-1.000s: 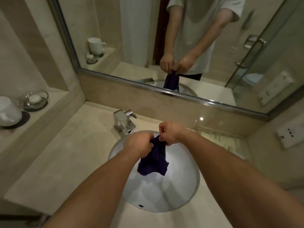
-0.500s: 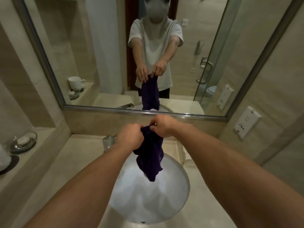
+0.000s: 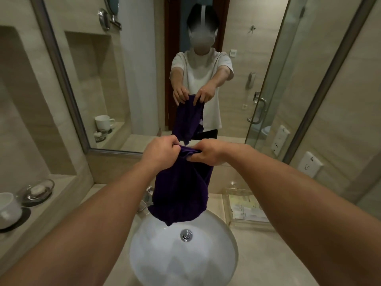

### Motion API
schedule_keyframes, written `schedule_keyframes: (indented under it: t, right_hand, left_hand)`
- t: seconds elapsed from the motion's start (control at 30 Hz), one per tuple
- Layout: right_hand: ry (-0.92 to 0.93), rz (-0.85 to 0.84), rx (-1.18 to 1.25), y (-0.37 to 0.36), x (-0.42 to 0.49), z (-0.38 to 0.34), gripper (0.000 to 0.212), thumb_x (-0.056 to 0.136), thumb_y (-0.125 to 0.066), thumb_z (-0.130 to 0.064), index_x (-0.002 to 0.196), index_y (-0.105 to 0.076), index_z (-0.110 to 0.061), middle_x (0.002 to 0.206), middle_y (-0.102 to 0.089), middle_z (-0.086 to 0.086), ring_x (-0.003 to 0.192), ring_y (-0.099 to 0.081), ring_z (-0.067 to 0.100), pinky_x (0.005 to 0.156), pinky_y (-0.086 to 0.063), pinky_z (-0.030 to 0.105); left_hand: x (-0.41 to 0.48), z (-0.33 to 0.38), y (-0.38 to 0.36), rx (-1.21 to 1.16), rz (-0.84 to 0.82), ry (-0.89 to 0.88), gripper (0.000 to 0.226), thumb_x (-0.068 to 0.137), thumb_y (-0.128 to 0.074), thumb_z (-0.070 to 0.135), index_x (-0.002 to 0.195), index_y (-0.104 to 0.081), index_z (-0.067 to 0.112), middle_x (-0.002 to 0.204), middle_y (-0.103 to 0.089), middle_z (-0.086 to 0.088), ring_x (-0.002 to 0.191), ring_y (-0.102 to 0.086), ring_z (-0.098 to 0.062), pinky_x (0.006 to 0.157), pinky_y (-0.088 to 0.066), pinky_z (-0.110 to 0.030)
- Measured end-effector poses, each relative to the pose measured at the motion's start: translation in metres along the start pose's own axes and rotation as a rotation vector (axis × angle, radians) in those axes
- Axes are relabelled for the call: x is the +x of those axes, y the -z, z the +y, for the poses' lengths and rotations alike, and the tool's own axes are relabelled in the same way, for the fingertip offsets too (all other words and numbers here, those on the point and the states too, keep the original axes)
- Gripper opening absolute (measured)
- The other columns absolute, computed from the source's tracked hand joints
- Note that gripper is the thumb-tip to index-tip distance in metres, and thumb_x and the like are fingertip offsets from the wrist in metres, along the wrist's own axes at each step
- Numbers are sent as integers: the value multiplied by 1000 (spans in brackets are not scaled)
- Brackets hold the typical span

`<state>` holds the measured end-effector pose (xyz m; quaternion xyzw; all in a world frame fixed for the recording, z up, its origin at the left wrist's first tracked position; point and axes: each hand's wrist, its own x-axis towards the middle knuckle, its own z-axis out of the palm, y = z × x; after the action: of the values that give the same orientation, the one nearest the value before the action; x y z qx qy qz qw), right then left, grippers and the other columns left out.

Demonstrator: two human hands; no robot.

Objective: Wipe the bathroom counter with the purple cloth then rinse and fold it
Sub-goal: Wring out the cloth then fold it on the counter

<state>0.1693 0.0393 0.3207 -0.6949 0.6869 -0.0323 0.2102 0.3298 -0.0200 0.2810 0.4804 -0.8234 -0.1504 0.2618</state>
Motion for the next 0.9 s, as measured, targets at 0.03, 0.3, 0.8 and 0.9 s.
schedule_keyframes:
  t: [0.03, 0.3, 0.8, 0.9]
  right_hand:
    - [4, 18, 38, 3, -1, 0, 27, 99, -55, -43, 109, -69, -23, 98, -68, 0, 92, -63, 20, 84, -52, 35]
    - [44, 244, 102, 7, 9, -12, 28, 97, -58, -44, 76, -64, -28, 79, -65, -1, 75, -62, 15, 60, -43, 27]
    - [-99, 243, 667, 10, 12, 2, 33, 99, -57, -40, 101, -69, -9, 73, -61, 6, 57, -55, 13, 47, -44, 23]
    - [-145, 217, 670, 19, 13, 6, 29, 99, -59, -37, 105, -68, -10, 82, -66, 6, 65, -61, 16, 49, -47, 23]
  left_hand:
    - [0, -1, 1, -49, -18, 6, 15, 96, -46, 23, 95, -60, 28, 84, -62, 4, 73, -56, -11, 59, -41, -30]
    - [-19, -25, -27, -462, 34, 75, 26, 102, -40, 36, 102, -62, 22, 94, -65, 1, 90, -61, -20, 75, -46, -36]
    - [-23, 14, -101, -854, -56, 246, 86, 61, -93, 27, 129, -41, 26, 109, -62, 10, 100, -59, -11, 75, -43, -18]
    - [-6, 22, -96, -884, 23, 247, 82, 65, -91, 23, 132, -43, 25, 108, -63, 11, 98, -60, -9, 77, -44, -18]
